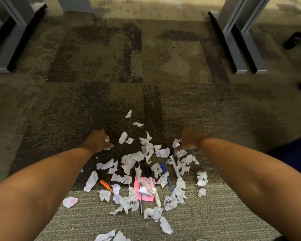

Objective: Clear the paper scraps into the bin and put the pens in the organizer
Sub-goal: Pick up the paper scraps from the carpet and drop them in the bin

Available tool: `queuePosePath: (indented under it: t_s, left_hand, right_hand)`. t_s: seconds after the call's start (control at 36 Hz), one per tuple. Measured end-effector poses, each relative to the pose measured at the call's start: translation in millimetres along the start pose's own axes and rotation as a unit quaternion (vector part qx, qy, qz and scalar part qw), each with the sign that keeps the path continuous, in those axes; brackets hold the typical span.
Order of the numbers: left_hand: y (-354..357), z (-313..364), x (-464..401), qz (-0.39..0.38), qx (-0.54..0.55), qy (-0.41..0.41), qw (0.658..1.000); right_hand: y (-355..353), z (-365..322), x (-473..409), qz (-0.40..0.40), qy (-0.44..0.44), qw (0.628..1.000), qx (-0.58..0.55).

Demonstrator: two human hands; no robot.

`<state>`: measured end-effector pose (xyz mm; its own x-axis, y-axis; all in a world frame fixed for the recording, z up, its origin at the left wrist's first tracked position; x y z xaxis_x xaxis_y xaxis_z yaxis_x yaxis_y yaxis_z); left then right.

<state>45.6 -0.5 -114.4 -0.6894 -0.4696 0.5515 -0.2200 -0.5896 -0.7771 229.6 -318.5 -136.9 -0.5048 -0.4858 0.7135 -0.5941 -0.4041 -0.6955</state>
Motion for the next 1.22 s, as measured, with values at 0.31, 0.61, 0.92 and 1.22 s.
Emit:
queuePosePath:
  t_s: [0.31, 0.61, 0.92, 1.22]
  left_hand:
    - [7.3, 11.4, 3.2, -0.023, 0.015, -0.015, 1.0]
    - [-21.0, 14.2, 11.0, 0.018, 0.135, 0.038, 0.99]
    - [-53.8, 27.7, 22.1, 0.075, 0.232, -0.009, 0.97]
    - [-30.2, 51.0, -0.4, 0.1, 0.202, 0.004, 0.974]
  right_hand:
    - [4.9, -13.7, -1.1, -0.027, -0.012, 0.999, -0.013]
    - [-25.5, 18.7, 20.9, 0.031, 0.015, 0.961, -0.276]
    - [-55.8, 27.9, 33.5, 0.11, 0.043, 0.894, -0.433]
    - [-52.1, -36.8, 16.8, 0.106, -0.097, 0.981, -0.132]
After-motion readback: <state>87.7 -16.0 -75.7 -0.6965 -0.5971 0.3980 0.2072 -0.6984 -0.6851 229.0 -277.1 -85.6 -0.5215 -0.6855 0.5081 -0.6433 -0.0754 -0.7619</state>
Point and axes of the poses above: each hand's wrist, its own x-axis away from the middle knuckle, its own y-axis out of the palm, z = x × y, the point moved 10 cm from there along -x, towards the middle knuckle, and after that the axes turned 3 degrees about -y, right-handed, at the moved point
